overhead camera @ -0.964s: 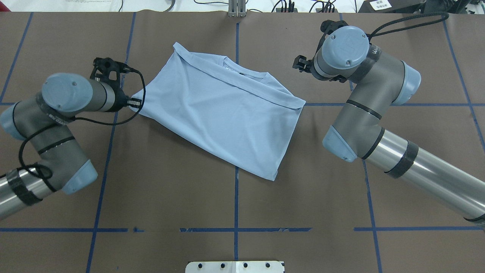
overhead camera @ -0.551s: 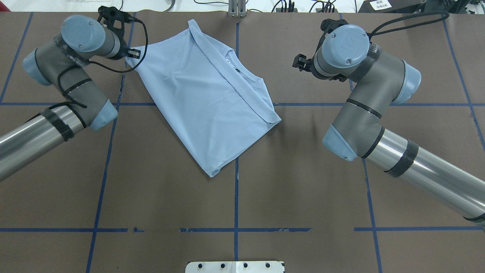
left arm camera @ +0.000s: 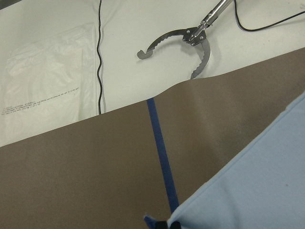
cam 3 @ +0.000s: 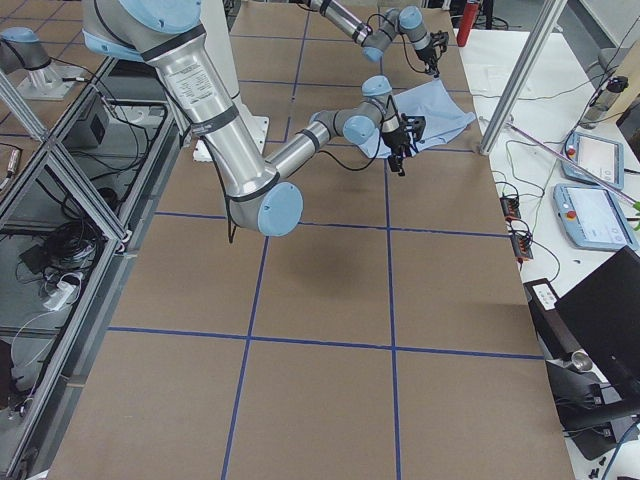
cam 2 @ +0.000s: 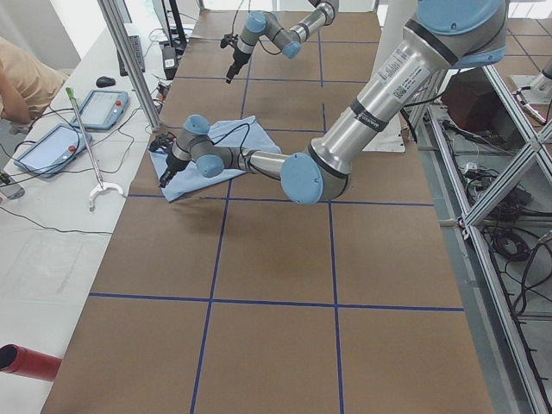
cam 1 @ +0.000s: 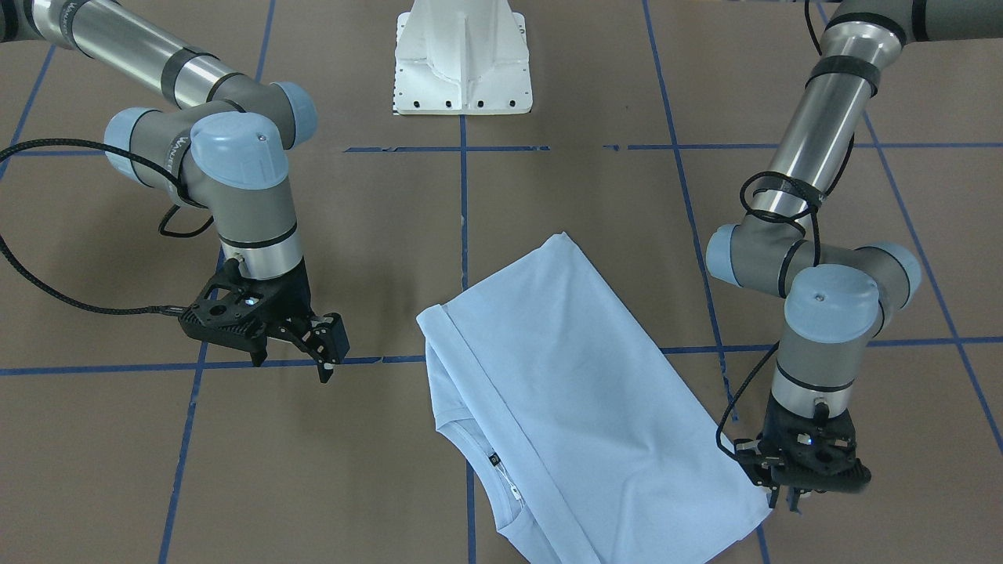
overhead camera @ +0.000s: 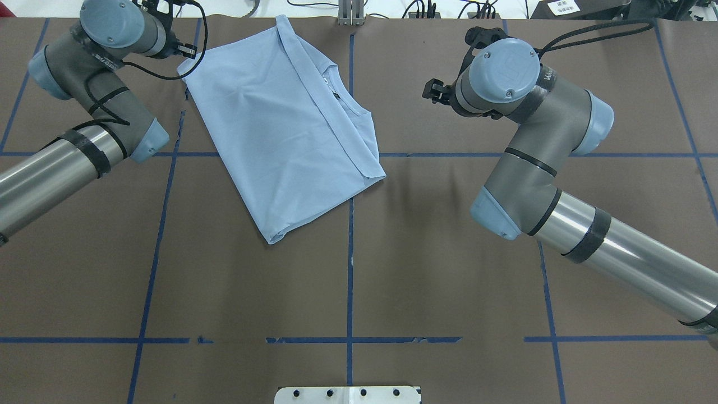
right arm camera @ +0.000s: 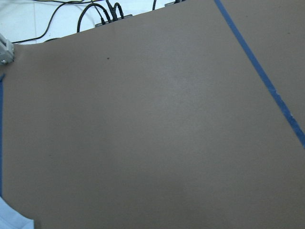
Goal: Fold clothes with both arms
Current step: 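Grasp the side edge with the left gripper and drag it away from the robot, then hold the shirt corner with the left gripper while the right gripper grasps the collar corner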
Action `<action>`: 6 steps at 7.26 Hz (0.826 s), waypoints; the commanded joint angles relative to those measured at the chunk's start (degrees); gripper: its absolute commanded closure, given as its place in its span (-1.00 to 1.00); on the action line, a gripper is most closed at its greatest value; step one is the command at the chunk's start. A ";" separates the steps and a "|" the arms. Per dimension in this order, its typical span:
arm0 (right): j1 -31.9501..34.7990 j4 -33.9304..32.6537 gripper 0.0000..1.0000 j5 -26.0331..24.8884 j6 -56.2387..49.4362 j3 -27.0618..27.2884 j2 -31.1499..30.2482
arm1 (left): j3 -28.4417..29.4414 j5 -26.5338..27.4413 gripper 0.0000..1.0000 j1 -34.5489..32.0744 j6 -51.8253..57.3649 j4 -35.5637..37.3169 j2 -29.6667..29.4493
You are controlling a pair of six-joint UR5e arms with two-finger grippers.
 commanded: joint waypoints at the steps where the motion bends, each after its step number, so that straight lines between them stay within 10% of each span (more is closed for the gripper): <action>1: -1.83 1.28 -0.86 -0.35 5.85 -6.94 6.74 | -5.14 -4.54 -1.00 -0.28 -0.16 -1.16 2.91; 6: -8.77 1.29 -0.32 -5.35 10.72 -24.11 19.52 | -7.44 -4.64 -1.00 -0.20 -0.96 -1.24 3.63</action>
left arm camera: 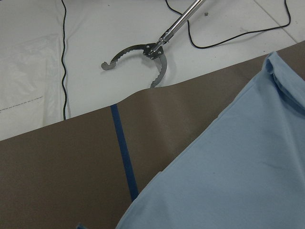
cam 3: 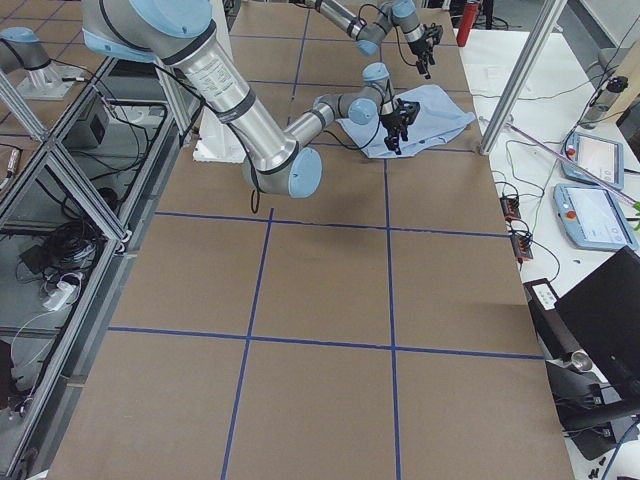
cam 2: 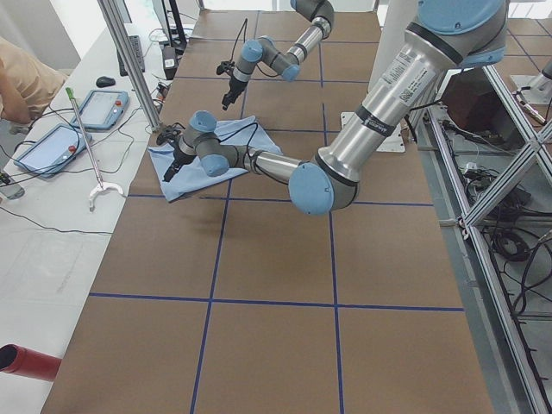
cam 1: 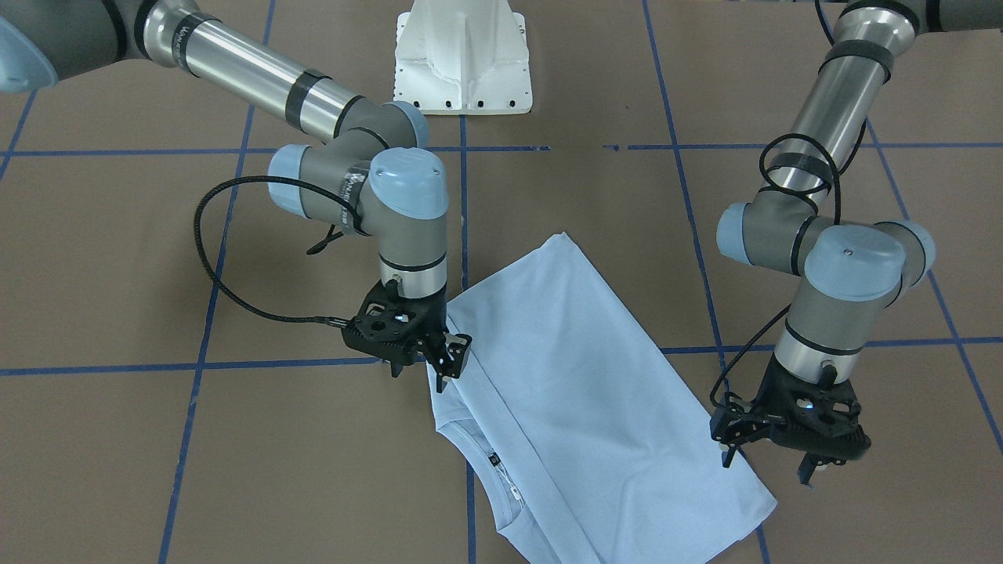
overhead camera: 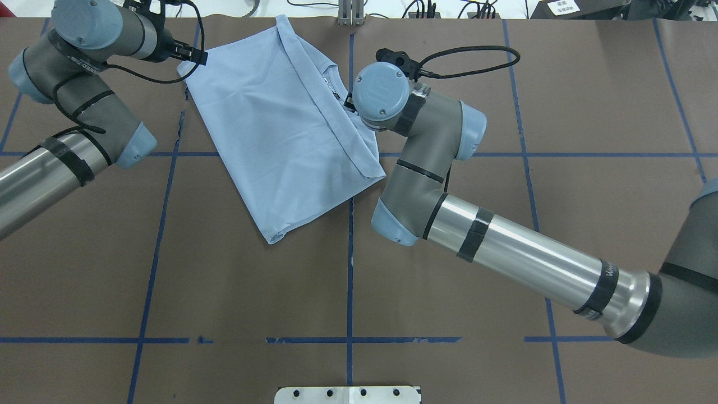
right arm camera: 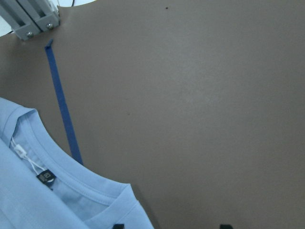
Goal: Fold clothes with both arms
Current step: 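Hold the shirt corner with the left gripper while the right gripper grasps the collar corner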
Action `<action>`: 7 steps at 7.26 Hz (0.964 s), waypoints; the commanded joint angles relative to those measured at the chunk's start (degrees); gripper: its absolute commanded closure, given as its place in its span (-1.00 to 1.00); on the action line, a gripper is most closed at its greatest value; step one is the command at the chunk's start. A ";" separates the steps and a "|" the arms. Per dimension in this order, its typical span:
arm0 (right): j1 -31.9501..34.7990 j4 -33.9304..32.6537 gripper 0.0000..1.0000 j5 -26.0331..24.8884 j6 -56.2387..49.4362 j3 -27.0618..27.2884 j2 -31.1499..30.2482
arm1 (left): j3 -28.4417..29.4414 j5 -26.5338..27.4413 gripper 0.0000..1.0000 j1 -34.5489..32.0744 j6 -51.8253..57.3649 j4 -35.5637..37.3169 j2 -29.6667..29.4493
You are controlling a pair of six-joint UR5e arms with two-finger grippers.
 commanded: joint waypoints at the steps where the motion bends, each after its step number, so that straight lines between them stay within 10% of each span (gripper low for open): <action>1: -2.00 -0.03 -0.24 -2.11 -0.29 -3.26 1.52 | -0.12 -0.01 -1.00 0.13 -0.83 -0.03 0.07; 7: -3.51 -0.12 -0.10 -4.14 -1.08 -3.26 0.11 | -0.12 0.07 -1.00 0.21 -0.92 -0.03 0.07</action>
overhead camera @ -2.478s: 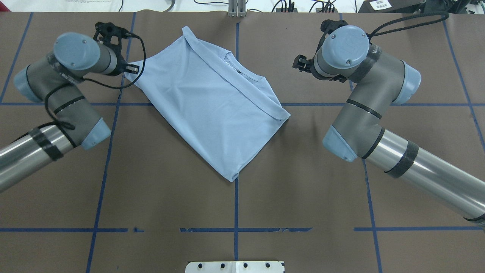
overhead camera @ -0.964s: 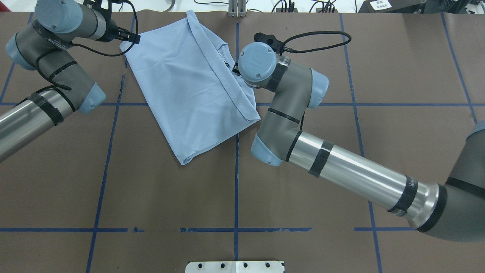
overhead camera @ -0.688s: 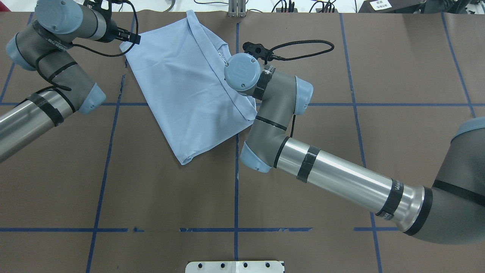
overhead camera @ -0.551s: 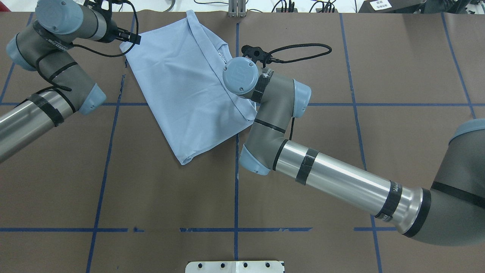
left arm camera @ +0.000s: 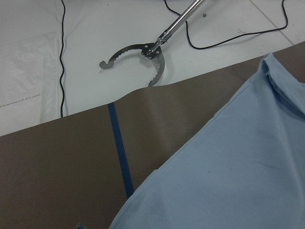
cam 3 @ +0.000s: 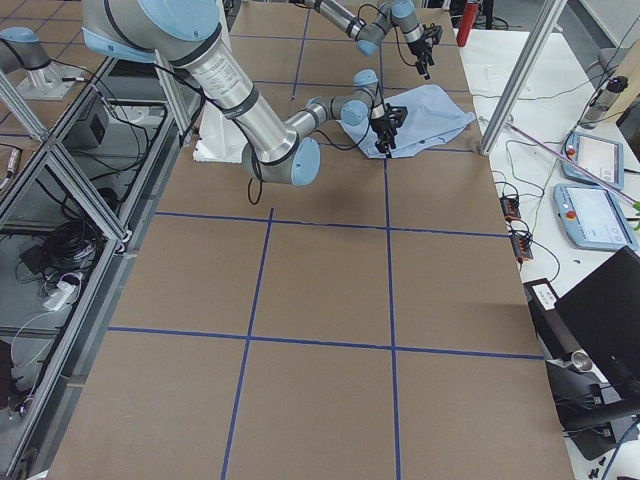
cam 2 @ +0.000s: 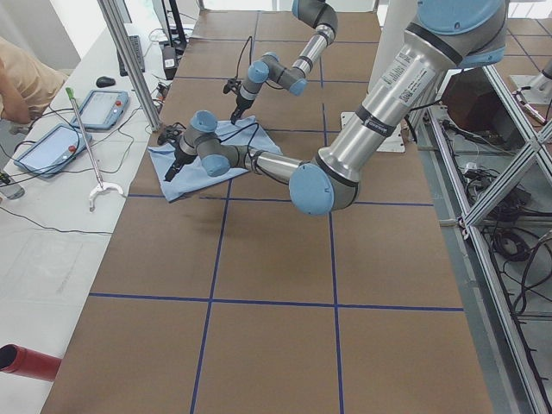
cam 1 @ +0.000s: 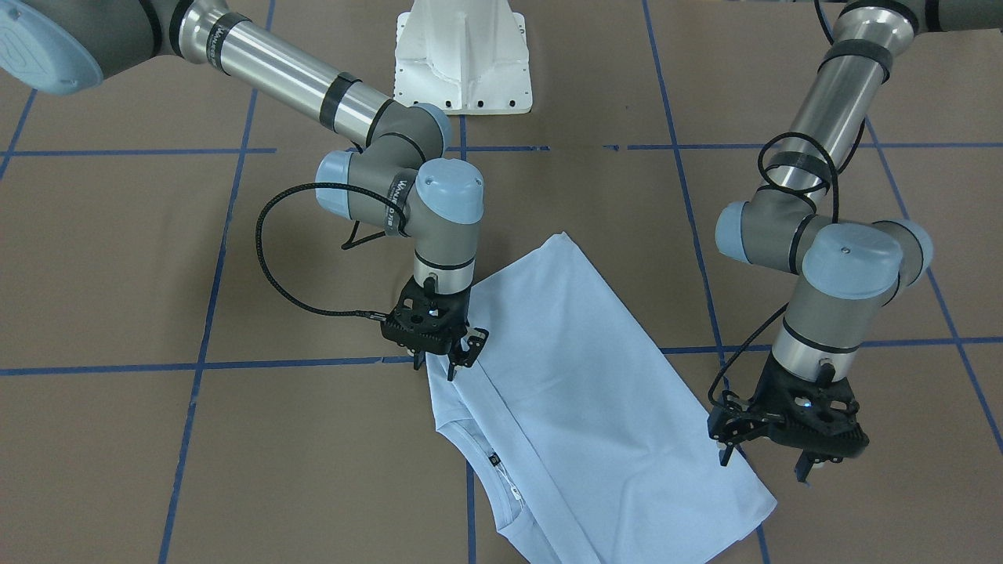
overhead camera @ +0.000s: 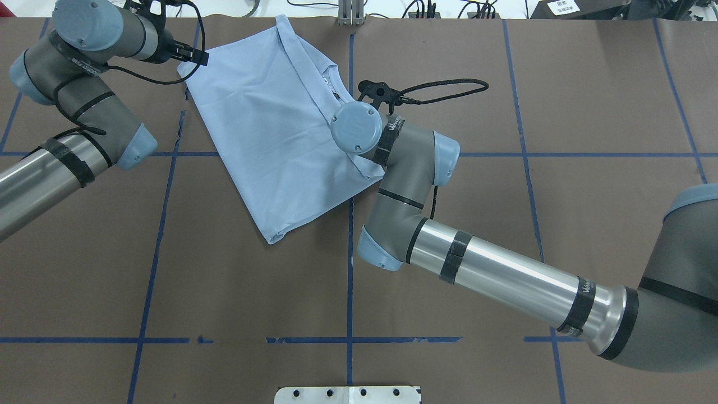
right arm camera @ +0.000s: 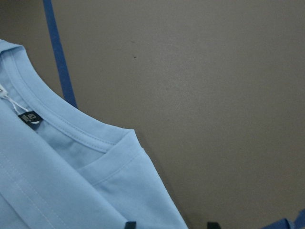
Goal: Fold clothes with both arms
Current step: 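Hold the shirt corner with the left gripper while the right gripper grasps the collar corner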
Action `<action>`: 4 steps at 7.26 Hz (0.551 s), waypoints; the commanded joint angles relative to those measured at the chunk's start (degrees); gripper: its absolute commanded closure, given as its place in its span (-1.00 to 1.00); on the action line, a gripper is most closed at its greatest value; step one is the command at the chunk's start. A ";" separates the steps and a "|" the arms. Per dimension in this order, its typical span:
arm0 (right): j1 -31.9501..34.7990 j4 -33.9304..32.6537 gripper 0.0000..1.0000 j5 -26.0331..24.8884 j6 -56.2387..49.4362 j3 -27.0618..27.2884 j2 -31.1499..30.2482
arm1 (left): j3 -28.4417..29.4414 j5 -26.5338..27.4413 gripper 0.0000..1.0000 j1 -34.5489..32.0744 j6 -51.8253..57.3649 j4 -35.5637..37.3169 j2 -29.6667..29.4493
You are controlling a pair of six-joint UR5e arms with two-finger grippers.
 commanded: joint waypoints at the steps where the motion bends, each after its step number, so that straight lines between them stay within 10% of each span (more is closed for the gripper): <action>1: -0.14 0.00 0.01 -0.37 -0.05 0.00 -0.16 | 0.00 0.07 -1.00 0.13 0.00 0.00 0.00; 4: -0.49 0.00 0.42 -0.46 0.03 0.00 -0.16 | 0.00 -0.02 -1.00 0.13 0.09 0.00 0.00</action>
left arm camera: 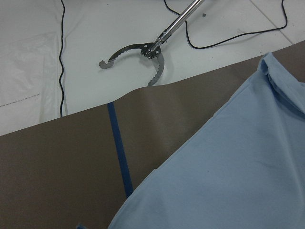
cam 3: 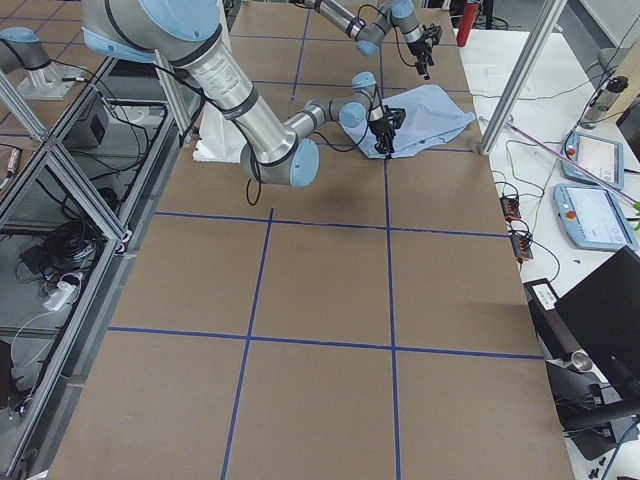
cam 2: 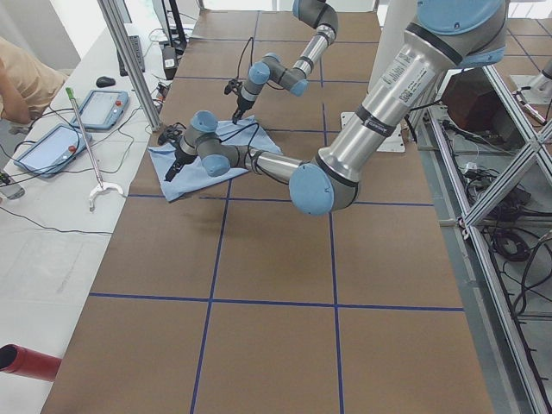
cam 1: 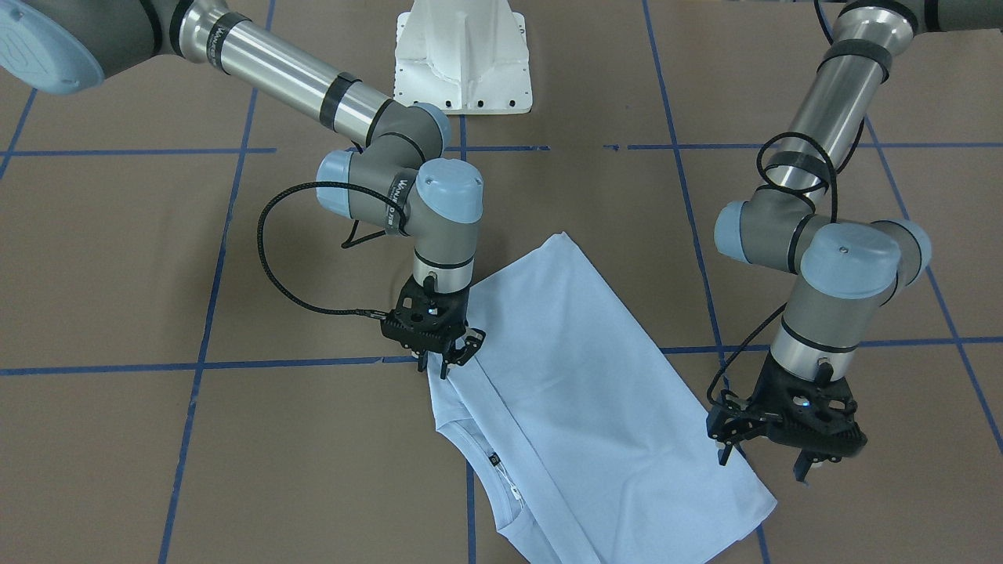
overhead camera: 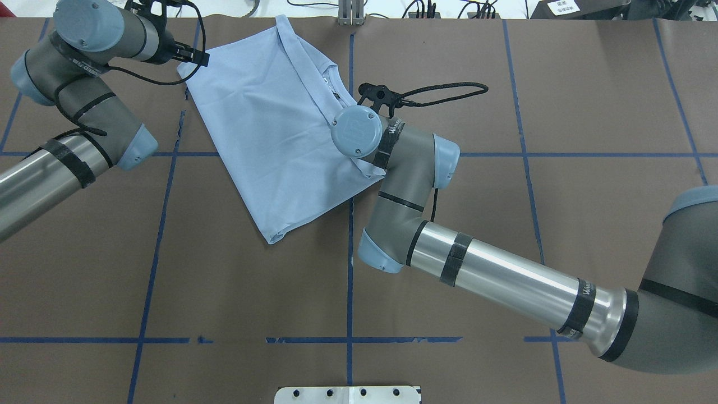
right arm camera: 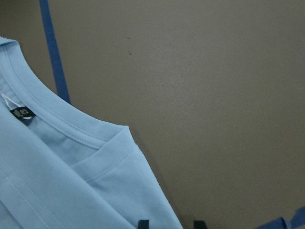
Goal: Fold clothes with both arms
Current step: 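Hold the shirt corner with the left gripper while the right gripper grasps the collar corner, then drag the collar corner toward the robot with the right gripper, straightening the shirt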
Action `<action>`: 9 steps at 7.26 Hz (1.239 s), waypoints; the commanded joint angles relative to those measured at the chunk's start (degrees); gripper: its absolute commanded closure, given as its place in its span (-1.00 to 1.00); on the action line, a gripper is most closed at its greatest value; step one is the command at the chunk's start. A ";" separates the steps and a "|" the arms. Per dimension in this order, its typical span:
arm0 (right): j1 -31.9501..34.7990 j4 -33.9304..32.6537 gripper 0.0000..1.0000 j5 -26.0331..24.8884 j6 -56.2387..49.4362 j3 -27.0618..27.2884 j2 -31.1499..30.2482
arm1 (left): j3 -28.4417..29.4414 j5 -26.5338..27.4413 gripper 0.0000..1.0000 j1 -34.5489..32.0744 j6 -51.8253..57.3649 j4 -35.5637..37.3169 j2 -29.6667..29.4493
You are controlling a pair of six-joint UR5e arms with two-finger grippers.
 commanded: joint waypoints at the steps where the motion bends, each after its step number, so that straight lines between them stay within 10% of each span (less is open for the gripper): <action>1: -0.16 0.00 0.54 -0.07 0.07 0.00 -0.09 | 0.00 -0.07 -1.00 0.09 0.01 0.00 0.00; 3: -0.16 -0.09 1.00 -0.07 0.07 0.09 0.00 | -0.26 -0.07 -1.00 0.18 -0.25 -0.09 0.61; 5: -0.08 -0.18 1.00 0.11 0.15 1.13 -0.09 | -0.70 -0.07 -1.00 0.35 -0.52 -0.17 0.79; 9: -4.36 -1.76 1.00 -3.55 0.94 23.93 -16.66 | -1.05 -0.07 -1.00 0.88 -1.22 -0.35 0.79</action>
